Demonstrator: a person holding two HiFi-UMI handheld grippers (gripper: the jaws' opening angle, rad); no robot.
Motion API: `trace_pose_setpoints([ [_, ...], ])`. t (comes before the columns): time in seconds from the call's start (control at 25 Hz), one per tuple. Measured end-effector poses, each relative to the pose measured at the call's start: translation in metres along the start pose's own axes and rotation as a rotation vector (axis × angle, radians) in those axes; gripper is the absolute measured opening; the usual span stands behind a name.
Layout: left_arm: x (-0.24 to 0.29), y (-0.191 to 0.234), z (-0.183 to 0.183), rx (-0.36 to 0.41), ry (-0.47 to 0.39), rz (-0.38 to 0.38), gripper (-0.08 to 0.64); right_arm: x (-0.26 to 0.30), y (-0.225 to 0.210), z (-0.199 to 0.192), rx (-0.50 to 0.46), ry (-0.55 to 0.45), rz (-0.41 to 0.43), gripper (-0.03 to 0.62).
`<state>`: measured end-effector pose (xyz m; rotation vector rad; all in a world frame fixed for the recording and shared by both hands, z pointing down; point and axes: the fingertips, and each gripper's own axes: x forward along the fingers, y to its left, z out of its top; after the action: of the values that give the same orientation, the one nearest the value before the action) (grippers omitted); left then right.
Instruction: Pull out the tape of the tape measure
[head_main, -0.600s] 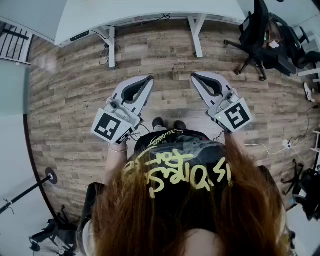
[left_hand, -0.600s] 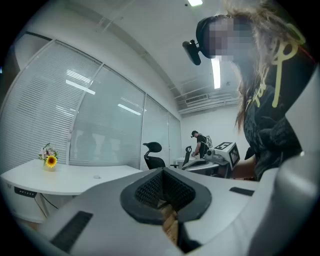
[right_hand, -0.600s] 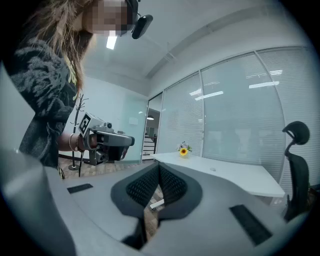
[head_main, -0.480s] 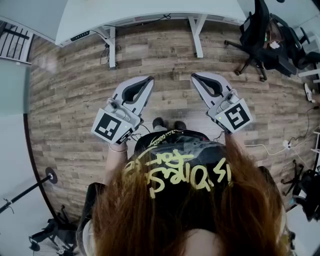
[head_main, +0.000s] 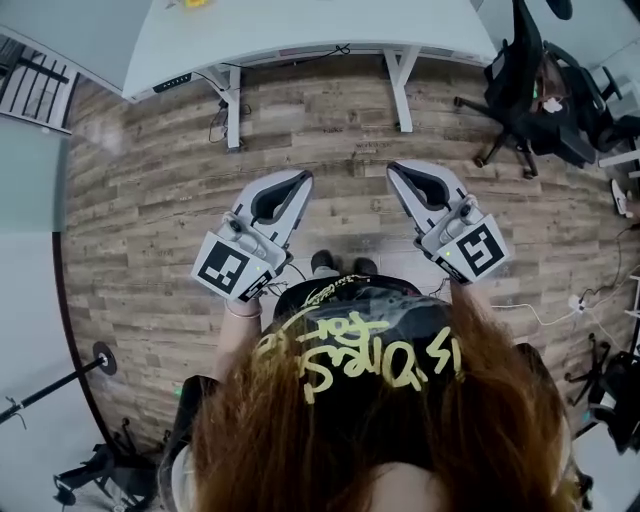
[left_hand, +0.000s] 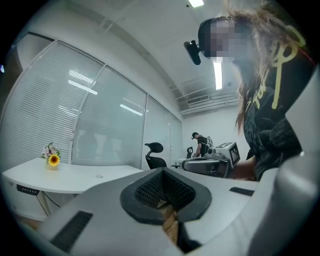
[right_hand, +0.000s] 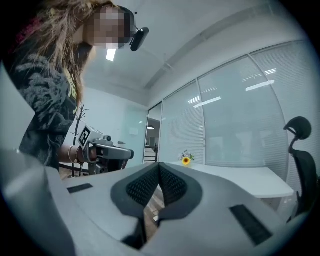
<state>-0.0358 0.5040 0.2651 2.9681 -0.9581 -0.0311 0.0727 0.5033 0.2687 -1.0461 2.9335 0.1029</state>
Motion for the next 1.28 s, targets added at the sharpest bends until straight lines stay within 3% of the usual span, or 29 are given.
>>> trace_pose_setpoints([
  [0.44,-0.02,0.019,0.003,-0.043,-0.031,0.02,-0.004,0.02,0.026,0.008,-0.02,-0.027,0.078,0.01],
  [0.52,-0.024,0.024,0.002,-0.051,-0.03,0.021,0.003,0.026,0.03,0.01,-0.004,-0.033,0.075,0.083],
  [0.64,-0.031,0.032,0.0,-0.065,-0.029,0.019,0.052,0.034,0.031,0.011,-0.001,-0.035,0.046,0.136],
  [0.88,-0.047,0.053,0.002,-0.076,-0.045,0.03,0.272,0.048,0.028,0.021,-0.017,-0.088,-0.03,0.229],
  [1.28,-0.074,0.076,-0.014,-0.099,-0.023,-0.026,0.291,0.071,0.049,-0.011,0.015,-0.005,-0.116,0.255],
])
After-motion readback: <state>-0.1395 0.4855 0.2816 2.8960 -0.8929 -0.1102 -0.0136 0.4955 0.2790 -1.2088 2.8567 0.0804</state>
